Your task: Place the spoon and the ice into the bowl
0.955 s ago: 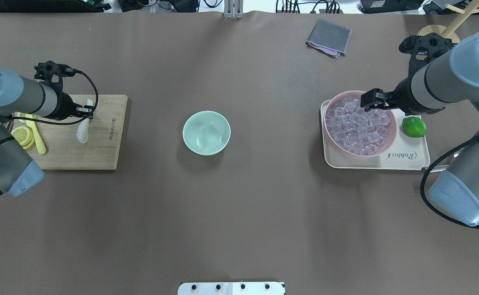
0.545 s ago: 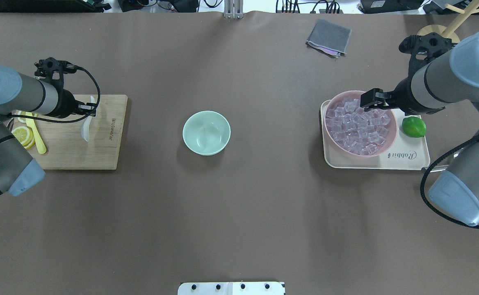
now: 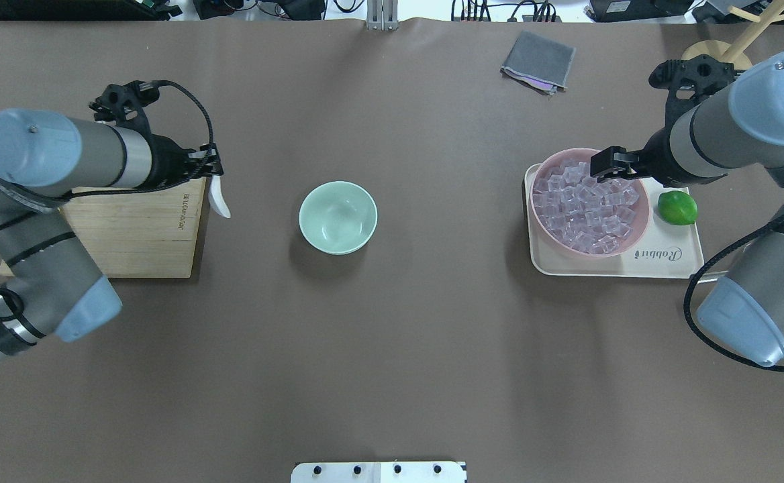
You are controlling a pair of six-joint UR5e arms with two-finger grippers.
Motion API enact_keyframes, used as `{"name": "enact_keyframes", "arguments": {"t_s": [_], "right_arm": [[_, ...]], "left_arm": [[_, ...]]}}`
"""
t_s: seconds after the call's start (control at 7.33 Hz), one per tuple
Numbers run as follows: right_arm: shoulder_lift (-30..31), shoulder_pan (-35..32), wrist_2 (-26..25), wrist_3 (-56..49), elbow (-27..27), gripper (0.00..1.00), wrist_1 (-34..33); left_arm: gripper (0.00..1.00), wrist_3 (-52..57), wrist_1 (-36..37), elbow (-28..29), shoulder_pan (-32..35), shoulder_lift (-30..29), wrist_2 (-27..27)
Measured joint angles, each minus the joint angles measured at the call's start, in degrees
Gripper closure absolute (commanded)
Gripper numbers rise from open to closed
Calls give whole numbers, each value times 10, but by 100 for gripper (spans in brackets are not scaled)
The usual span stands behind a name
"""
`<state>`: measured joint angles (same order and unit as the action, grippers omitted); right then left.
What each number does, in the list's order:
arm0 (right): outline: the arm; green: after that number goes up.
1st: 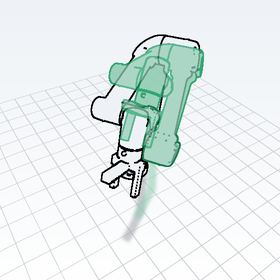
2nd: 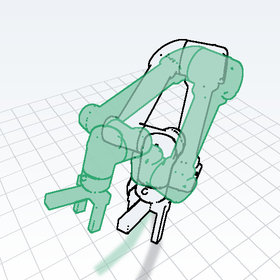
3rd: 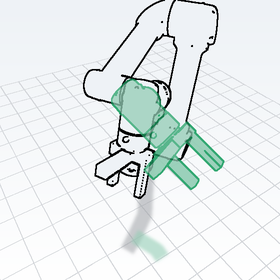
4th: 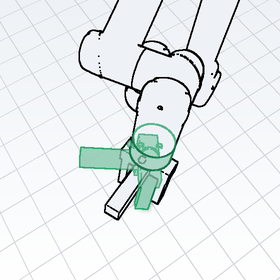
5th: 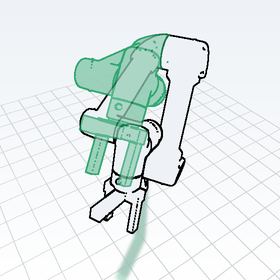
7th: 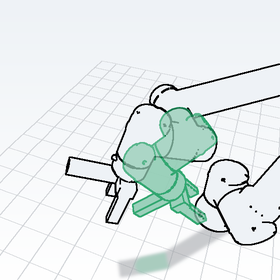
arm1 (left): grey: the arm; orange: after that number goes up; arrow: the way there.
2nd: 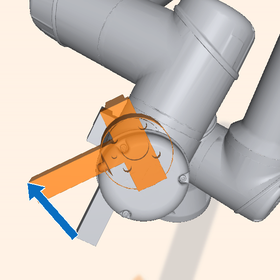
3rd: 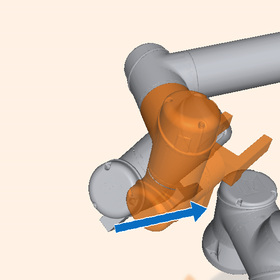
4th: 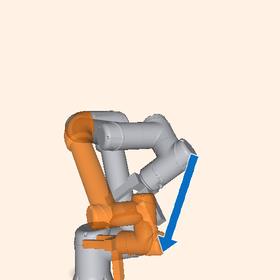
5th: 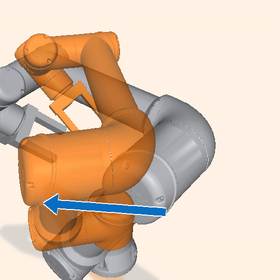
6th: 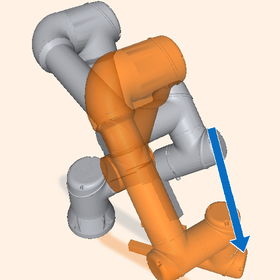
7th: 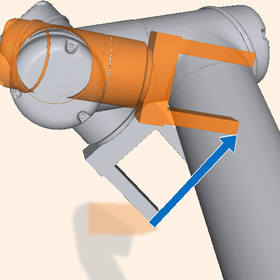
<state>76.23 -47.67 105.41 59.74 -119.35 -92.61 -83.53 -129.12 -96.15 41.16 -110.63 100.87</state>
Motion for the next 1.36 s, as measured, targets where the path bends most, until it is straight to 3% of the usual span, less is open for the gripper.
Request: {"name": "enact_keyframes", "arguments": {"t_s": [0.41, 0.55, 0.68, 0.82, 0.95, 1.09, 1.36], "right_arm": [[3, -1, 1, -8, 56, 0, 113], [4, -1, 1, -9, 67, 0, 132], [5, -1, 1, -9, 73, 0, 139], [6, -1, 0, -9, 79, 0, 141], [6, -1, 0, -8, 85, 0, 142], [6, 0, 0, -7, 88, 0, 143], [6, 1, -2, -4, 89, 2, 142]], "left_arm": [[100, -100, 65, -1, -84, -75, -126], [96, -111, 83, 1, -103, -89, -157], [68, -114, 90, 4, -119, -96, -179], [34, -115, 92, 5, -131, -98, -188], [12, -115, 93, 6, -138, -98, -192], [2, -114, 94, 6, -143, -97, -194], [2, -84, 98, -6, -144, -93, -191]]}}
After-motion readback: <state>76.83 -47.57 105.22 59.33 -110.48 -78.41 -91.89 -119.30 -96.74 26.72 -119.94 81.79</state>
